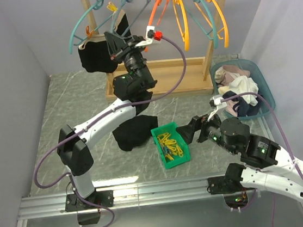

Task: Remove the underwear clipped to the hanger
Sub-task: Place the hanger at the clothesline.

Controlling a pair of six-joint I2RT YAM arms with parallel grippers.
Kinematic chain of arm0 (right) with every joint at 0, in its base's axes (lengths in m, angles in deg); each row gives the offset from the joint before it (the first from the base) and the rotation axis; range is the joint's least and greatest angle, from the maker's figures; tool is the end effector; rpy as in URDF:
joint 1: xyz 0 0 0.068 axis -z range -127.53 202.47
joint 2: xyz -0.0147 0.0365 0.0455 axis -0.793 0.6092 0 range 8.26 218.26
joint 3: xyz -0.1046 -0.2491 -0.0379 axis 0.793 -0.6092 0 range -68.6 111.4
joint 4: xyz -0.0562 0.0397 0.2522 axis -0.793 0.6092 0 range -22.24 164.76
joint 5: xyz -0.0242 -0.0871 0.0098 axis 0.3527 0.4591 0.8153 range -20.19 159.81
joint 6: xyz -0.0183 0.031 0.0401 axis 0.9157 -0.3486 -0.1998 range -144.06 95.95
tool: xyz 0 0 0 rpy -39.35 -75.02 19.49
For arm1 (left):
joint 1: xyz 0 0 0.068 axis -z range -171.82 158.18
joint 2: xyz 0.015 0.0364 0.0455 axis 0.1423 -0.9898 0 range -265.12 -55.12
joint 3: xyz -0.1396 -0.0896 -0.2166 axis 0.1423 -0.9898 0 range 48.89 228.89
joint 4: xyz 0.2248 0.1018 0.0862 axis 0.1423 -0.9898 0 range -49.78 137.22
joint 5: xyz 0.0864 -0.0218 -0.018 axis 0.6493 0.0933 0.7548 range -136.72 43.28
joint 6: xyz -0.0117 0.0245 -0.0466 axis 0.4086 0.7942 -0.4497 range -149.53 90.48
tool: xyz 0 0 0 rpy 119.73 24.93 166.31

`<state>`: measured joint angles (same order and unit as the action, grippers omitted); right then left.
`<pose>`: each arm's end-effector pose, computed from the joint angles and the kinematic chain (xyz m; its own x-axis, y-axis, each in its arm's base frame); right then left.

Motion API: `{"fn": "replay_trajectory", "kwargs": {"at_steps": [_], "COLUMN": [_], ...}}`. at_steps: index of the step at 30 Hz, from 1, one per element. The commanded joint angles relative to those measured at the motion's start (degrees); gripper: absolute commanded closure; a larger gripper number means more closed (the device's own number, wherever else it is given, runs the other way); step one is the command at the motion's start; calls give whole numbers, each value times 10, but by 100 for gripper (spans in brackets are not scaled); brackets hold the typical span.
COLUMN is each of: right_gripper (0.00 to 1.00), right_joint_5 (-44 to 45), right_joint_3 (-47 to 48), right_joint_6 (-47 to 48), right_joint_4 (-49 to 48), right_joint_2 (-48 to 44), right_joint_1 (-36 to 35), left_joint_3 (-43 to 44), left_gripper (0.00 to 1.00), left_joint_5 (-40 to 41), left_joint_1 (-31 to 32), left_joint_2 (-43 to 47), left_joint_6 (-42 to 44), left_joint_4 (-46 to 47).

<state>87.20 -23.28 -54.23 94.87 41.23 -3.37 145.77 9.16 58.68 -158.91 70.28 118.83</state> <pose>0.0815 0.1011 0.3408 -0.4390 0.2074 -0.8742 -0.4703 0.7760 0.4203 0.2603 -0.2695 0.4850 0.1069 0.7394 -0.6648 -0.6021 0.5802 0.5485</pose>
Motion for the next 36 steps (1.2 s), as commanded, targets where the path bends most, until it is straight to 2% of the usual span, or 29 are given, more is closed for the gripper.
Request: {"fn": "replay_trajectory", "kwargs": {"at_steps": [1, 7, 16, 23, 25, 26, 29, 31, 32, 33, 36], "right_gripper": [3, 3, 3, 3, 3, 3, 3, 3, 3, 3, 3], "right_joint_5": [-5, -6, -4, -4, -4, -4, -8, -10, -10, -10, -10], "right_joint_3": [10, 6, 5, 5, 2, -1, -2, -3, -5, -6, -7], "right_joint_6": [6, 2, -2, -3, -4, -4, -6, -7, -7, -8, -9], "right_joint_4": [-2, -7, -13, -14, -18, -19, -22, -26, -27, -26, -29], "right_joint_2": [3, 3, 8, 14, 14, 16, 22, 24, 24, 26, 27], "right_joint_1": [3, 5, 5, 6, 6, 5, 6, 6, 5, 6, 6], "left_joint_3": [45, 71, 87, 72, 74, 76, 102, 122, 126, 127, 119], "left_gripper": [99, 100, 99, 100, 99, 99, 90, 78, 64, 56, 38], "left_joint_5": [-20, -10, -11, 4, 12, 19, 28, 24, 22, 23, 33], "left_joint_1": [-18, -44, -85, -75, -73, -74, -75, -75, -75, -74, -71], "left_joint_2": [7, 3, -18, -26, -19, -16, -7, 0, 2, 6, 17], "left_joint_6": [-37, -145, -225, -227, -242, -276, -353, -392, -421, -429, -445], "left_joint_4": [-22, -170, -255, -246, -275, -299, -396, -476, -494, -517, -524]}}
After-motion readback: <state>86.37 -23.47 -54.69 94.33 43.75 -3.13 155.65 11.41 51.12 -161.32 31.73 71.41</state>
